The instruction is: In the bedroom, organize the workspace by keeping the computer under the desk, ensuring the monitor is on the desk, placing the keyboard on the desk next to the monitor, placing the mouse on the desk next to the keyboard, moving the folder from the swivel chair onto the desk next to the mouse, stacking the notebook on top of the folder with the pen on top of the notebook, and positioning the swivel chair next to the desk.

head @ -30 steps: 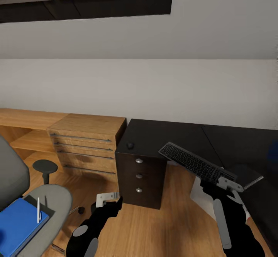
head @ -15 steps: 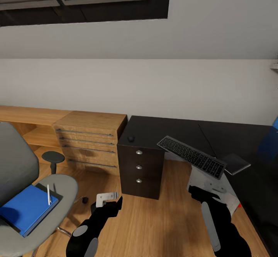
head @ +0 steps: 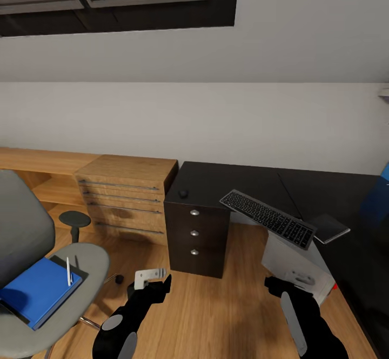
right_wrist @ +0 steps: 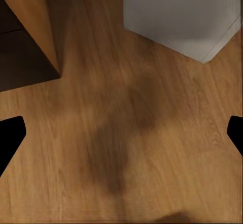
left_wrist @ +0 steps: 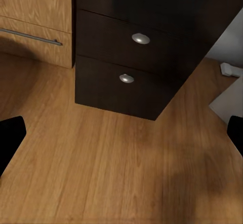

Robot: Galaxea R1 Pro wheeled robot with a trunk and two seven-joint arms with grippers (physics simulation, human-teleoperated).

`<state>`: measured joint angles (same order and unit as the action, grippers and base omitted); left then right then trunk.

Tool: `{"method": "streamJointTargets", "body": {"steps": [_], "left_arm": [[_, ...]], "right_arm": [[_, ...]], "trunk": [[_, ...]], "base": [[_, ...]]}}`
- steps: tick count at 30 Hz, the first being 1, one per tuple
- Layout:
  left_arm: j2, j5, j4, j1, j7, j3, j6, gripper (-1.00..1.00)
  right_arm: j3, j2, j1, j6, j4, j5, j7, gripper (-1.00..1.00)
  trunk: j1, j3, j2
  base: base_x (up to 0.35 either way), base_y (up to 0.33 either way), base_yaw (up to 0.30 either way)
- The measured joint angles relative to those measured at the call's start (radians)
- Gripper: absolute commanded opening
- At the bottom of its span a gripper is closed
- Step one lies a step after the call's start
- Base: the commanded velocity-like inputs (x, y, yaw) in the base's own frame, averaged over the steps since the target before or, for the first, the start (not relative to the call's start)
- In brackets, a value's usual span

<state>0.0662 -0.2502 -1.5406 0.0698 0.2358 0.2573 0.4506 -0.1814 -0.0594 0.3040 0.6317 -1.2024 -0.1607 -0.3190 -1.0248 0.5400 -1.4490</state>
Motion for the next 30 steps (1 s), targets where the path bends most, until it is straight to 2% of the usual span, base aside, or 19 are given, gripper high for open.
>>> {"method": "streamJointTargets", "body": {"steps": [4, 8, 14, 23, 30], "left_arm": [[0.000, 0.000, 0.000, 0.000, 0.000, 0.000, 0.000, 1.00], [0.000, 0.000, 0.000, 0.000, 0.000, 0.000, 0.000, 1.00], [0.001, -0.001, 0.000, 0.000, 0.001, 0.000, 0.000, 1.00], [0.000, 0.000, 0.000, 0.000, 0.002, 0.000, 0.000, 1.00], [0.000, -0.001, 0.000, 0.000, 0.002, 0.000, 0.000, 1.00]], "right_arm": [[-0.001, 0.024, 0.024, -0.040, 0.065, 0.000, -0.001, 1.00], [-0.002, 0.049, 0.049, -0.115, 0.114, 0.001, -0.004, 1.00], [-0.005, 0.062, 0.057, -0.149, 0.128, 0.001, -0.005, 1.00], [-0.006, 0.065, 0.059, -0.157, 0.129, 0.002, -0.006, 1.00], [-0.010, 0.076, 0.059, -0.157, 0.129, 0.001, -0.006, 1.00]], "trunk": [[0.000, 0.000, 0.000], [0.000, 0.000, 0.000], [0.000, 0.000, 0.000], [0.000, 0.000, 0.000], [0.000, 0.000, 0.000]], "base": [[0.000, 0.000, 0.000], [0.000, 0.000, 0.000], [0.038, 0.000, 0.000], [0.228, 0.000, 0.000], [0.090, 0.000, 0.000]]}}
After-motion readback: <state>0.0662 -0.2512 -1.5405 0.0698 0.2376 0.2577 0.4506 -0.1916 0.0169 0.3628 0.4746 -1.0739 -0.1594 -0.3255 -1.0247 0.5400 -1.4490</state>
